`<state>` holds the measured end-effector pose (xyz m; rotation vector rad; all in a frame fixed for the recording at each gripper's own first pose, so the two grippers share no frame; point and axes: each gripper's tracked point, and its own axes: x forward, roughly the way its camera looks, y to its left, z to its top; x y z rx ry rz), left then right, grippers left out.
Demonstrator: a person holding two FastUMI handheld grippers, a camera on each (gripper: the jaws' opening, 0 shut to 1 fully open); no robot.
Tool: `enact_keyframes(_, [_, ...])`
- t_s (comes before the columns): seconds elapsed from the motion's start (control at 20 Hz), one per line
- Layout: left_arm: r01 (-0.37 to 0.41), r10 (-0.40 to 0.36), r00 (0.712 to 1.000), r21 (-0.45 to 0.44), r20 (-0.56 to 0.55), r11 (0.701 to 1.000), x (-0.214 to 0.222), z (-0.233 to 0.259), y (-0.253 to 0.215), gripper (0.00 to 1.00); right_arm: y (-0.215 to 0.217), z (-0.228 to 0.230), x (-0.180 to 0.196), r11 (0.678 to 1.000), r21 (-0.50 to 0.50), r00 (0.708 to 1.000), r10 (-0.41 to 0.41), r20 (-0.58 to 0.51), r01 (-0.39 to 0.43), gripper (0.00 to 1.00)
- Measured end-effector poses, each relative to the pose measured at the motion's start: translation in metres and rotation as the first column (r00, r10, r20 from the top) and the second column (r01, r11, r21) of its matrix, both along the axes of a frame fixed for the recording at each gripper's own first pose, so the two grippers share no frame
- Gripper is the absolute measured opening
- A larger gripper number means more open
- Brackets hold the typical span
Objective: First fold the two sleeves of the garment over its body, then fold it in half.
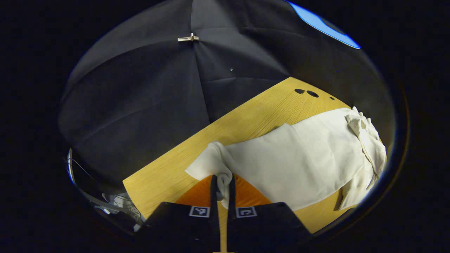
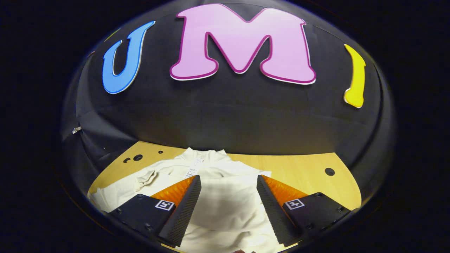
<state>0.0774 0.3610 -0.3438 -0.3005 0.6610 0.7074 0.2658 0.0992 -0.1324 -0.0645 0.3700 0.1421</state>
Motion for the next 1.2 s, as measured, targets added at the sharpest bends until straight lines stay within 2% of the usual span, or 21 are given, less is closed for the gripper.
enact_keyframes(0.05, [0.007,-0.007,1.0,0.003,-0.003,1.0,0.003,0.0,-0.002,0.07,-0.009,0.0,-0.005,1.0,-0.008,1.0,-0.003,0.002,0.003,0.97])
enact_keyframes(0.1, [0.016,-0.016,1.0,-0.017,0.006,1.0,0.007,0.001,-0.005,0.12,-0.017,-0.001,-0.009,1.0,-0.011,1.0,-0.003,0.0,0.003,0.97])
enact_keyframes(0.15, [0.019,-0.018,0.999,-0.05,0.032,0.999,0.013,0.005,-0.013,0.07,-0.027,-0.005,-0.014,1.0,-0.013,1.0,-0.004,-0.008,0.004,0.97])
enact_keyframes(0.25, [0.015,-0.009,0.997,-0.072,0.074,0.997,0.025,0.018,-0.018,0.07,-0.042,-0.012,-0.022,1.0,-0.015,1.0,-0.012,-0.023,0.012,0.97])
enact_keyframes(0.4, [0.04,-0.034,0.991,-0.041,0.127,0.998,0.047,0.052,-0.025,0.06,-0.062,-0.02,-0.031,0.999,0.001,0.999,-0.038,-0.036,0.038,0.98])
enact_keyframes(0.45, [0.053,-0.046,0.988,-0.038,0.15,0.998,0.058,0.065,-0.03,0.11,-0.067,-0.023,-0.033,0.999,0.012,0.998,-0.044,-0.04,0.045,0.98])
enact_keyframes(0.5, [0.066,-0.06,0.983,-0.029,0.173,0.997,0.071,0.08,-0.033,0.07,-0.073,-0.025,-0.034,0.998,0.018,0.998,-0.053,-0.041,0.053,0.98])
enact_keyframes(0.7, [0.143,-0.141,0.959,0.01,0.245,0.99,0.136,0.129,-0.061,0.06,-0.105,-0.028,-0.043,0.995,0.02,0.995,-0.094,-0.032,0.095,0.98])
enact_keyframes(0.85, [0.224,-0.228,0.931,0.045,0.285,0.973,0.186,0.16,-0.1,0.06,-0.143,-0.035,-0.05,0.988,-0.018,0.988,-0.152,-0.04,0.151,0.98])
enact_keyframes(0.95, [0.297,-0.306,0.905,0.076,0.296,0.952,0.22,0.177,-0.135,0.06,-0.162,-0.038,-0.056,0.983,-0.001,0.982,-0.182,-0.046,0.182,0.98])
enact_keyframes(1.2, [0.469,-0.488,0.814,0.14,0.314,0.872,0.294,0.209,-0.237,0.06,-0.2,-0.056,-0.072,0.963,0.043,0.961,-0.263,-0.087,0.267,0.97])
